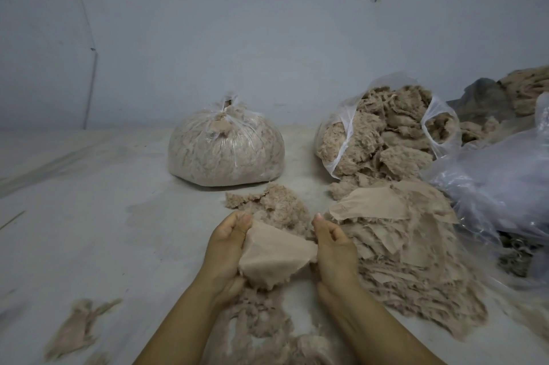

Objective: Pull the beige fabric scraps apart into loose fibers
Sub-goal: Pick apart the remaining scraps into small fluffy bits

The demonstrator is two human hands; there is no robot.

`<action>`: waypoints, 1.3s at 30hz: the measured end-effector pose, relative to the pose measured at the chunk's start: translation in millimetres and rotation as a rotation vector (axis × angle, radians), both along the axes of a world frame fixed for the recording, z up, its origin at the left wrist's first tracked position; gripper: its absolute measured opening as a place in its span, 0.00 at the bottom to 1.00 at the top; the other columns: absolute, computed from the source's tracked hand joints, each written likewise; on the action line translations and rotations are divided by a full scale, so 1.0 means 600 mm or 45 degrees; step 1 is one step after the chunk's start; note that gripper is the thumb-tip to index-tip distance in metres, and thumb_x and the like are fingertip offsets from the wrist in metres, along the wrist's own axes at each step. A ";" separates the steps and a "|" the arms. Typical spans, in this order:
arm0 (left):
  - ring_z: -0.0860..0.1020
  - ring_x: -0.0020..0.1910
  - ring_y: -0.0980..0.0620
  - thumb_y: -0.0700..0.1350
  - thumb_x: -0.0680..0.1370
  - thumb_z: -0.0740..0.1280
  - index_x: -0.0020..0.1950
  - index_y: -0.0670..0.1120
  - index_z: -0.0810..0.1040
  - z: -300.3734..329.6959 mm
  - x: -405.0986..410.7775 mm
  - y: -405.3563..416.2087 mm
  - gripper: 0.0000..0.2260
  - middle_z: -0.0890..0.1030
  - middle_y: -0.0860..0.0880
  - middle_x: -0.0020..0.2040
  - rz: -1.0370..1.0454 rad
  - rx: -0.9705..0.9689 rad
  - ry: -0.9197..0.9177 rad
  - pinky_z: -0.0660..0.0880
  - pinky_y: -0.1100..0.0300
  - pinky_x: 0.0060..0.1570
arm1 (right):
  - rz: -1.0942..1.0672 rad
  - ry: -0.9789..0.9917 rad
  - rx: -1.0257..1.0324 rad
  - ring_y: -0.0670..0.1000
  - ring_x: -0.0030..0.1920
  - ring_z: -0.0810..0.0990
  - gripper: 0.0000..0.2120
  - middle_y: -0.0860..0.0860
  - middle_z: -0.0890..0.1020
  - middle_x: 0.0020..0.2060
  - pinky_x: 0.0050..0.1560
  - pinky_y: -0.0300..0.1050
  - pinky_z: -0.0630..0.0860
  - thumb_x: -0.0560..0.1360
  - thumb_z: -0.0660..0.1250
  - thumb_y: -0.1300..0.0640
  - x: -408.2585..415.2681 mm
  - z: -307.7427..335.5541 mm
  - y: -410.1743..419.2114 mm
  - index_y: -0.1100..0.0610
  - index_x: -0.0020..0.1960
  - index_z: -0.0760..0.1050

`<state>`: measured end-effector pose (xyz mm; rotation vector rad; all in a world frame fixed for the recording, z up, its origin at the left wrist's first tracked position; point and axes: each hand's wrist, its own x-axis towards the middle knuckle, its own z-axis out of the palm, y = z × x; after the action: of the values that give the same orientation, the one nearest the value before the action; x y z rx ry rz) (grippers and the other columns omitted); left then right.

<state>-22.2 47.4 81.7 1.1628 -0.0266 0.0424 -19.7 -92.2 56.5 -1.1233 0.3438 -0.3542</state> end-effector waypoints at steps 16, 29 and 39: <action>0.73 0.22 0.56 0.44 0.81 0.60 0.40 0.42 0.74 -0.006 0.004 -0.003 0.11 0.76 0.48 0.26 0.212 0.053 -0.129 0.70 0.65 0.21 | 0.542 -0.071 0.229 0.64 0.53 0.82 0.18 0.65 0.83 0.50 0.55 0.61 0.78 0.71 0.70 0.57 -0.034 0.015 0.019 0.68 0.55 0.75; 0.75 0.54 0.50 0.51 0.73 0.72 0.70 0.48 0.67 -0.066 0.045 0.046 0.28 0.76 0.51 0.55 0.256 1.216 -0.001 0.70 0.60 0.49 | -0.460 0.037 -1.225 0.52 0.42 0.77 0.09 0.47 0.76 0.40 0.42 0.48 0.73 0.75 0.65 0.53 0.013 0.117 -0.205 0.51 0.54 0.72; 0.81 0.37 0.51 0.37 0.76 0.67 0.45 0.39 0.76 -0.032 0.035 0.036 0.02 0.81 0.43 0.39 0.010 0.053 0.131 0.79 0.61 0.36 | 0.775 0.254 -0.501 0.50 0.29 0.77 0.09 0.52 0.78 0.30 0.32 0.44 0.78 0.79 0.65 0.54 -0.021 0.008 -0.001 0.59 0.44 0.74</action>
<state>-1.5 68.9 62.4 1.2052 0.0683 -0.0112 -32.5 -92.5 61.6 -1.5892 0.0916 0.2433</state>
